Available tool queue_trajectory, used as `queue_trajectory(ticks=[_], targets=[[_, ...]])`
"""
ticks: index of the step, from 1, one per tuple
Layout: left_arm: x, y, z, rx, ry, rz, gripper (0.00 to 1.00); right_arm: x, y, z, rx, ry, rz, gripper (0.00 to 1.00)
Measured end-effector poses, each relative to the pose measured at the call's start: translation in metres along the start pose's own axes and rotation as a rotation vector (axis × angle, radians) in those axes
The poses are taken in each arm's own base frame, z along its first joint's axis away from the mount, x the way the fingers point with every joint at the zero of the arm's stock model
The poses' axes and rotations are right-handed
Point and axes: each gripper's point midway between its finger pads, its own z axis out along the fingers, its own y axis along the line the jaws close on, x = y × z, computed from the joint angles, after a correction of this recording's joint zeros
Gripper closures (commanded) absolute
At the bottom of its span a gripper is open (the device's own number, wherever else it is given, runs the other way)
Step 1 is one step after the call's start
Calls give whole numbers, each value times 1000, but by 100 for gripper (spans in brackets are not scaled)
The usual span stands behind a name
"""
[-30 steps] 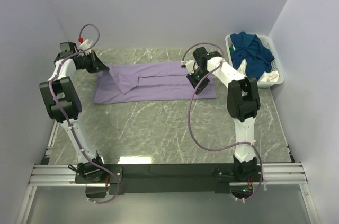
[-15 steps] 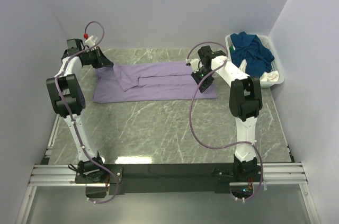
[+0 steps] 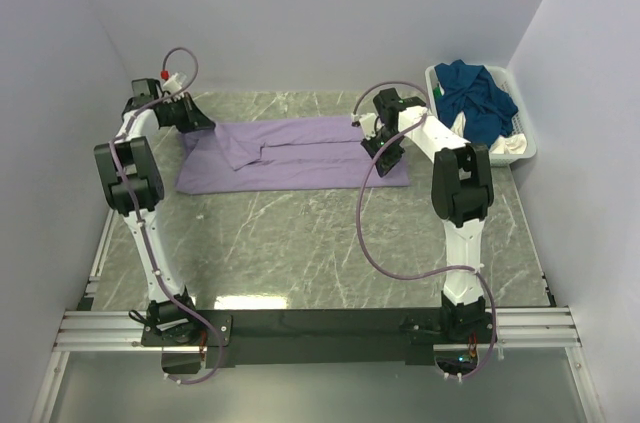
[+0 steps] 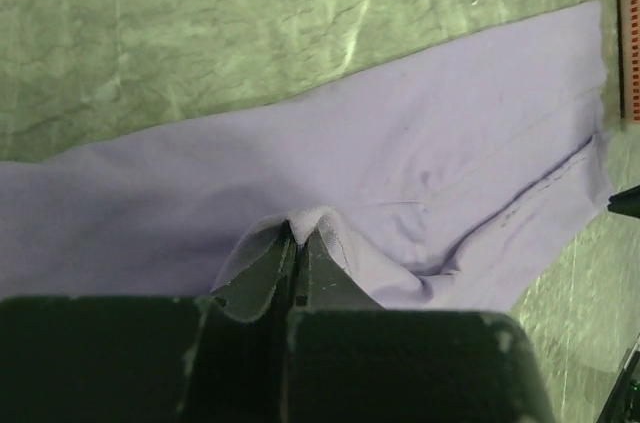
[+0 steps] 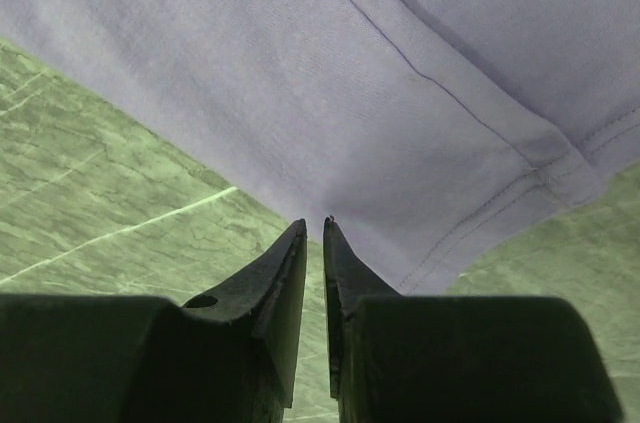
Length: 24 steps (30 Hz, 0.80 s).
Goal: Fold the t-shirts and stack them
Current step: Fold the tshirt
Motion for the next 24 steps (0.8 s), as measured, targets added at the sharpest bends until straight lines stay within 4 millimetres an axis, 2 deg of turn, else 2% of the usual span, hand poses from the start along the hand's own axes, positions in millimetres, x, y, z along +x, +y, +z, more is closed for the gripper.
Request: queue_trajectory(ticks=[5, 6, 7, 10, 14, 18, 21, 24], targets=[[13, 19, 15, -10, 25, -34, 97, 1, 0, 1, -1, 3, 1, 80], [17, 22, 17, -13, 31, -43, 93, 1, 0, 1, -1, 3, 1, 79], [19, 24, 19, -16, 36, -49, 84, 1, 0, 1, -1, 4, 1, 78], [22, 29, 22, -26, 44, -60, 67, 1, -1, 1, 2, 5, 1, 75], [9, 30, 17, -33, 26, -56, 55, 2, -3, 1, 10, 8, 2, 73], [-24, 28, -1, -39, -41, -30, 54, 2, -4, 1, 14, 10, 4, 73], [-42, 22, -29, -58, -85, -2, 54, 3, -6, 1, 16, 11, 7, 74], [-35, 8, -60, -76, -87, 6, 55, 4, -7, 0, 17, 11, 12, 75]])
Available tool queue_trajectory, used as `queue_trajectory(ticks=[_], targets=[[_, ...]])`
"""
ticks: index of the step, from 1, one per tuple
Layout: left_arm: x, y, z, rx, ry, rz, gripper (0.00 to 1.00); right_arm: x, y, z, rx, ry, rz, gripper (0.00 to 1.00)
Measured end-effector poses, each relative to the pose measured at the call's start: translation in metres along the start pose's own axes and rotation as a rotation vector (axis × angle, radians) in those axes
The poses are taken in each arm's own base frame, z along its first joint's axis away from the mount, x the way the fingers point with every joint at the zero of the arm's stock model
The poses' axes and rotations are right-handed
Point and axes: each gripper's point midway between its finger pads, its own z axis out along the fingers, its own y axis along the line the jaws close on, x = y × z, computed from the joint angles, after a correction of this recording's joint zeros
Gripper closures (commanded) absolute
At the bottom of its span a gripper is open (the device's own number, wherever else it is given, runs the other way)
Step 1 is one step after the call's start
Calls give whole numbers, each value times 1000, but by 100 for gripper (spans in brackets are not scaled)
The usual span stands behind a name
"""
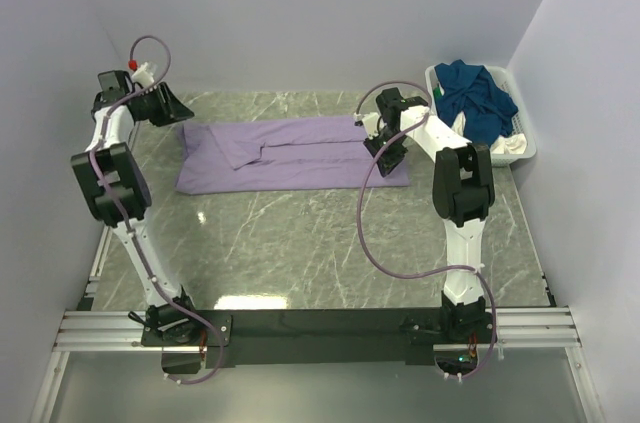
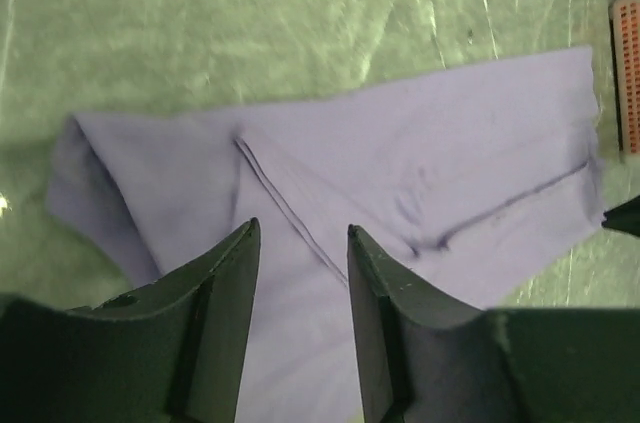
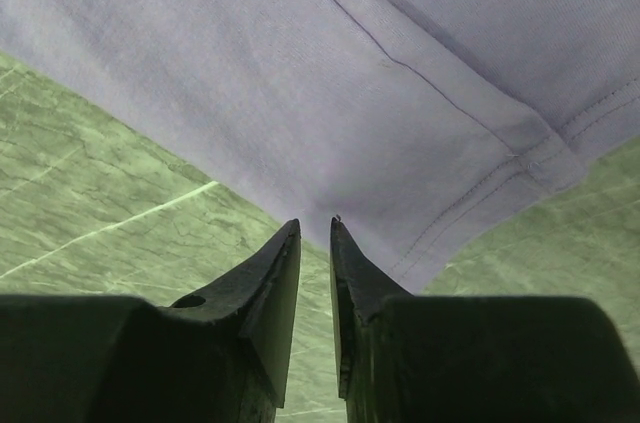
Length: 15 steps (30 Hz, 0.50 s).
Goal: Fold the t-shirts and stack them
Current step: Fold the tshirt
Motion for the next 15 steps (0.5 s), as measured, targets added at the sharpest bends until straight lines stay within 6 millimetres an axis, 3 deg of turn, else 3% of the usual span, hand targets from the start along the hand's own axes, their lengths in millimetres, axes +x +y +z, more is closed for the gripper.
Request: queue_trajectory(ticks=[3, 6, 10, 15], targets=[[16, -23, -20, 1, 18, 27, 58, 0, 0, 0, -7, -1, 4, 75], [55, -47, -25, -8, 78, 76, 58, 0, 1, 0, -14, -2, 5, 75], [115, -72, -10, -66, 213, 245, 59, 1, 3, 0, -22, -3, 5, 76], [143, -88, 13, -135, 316, 523, 59, 0, 4, 0, -26, -4, 5, 76]])
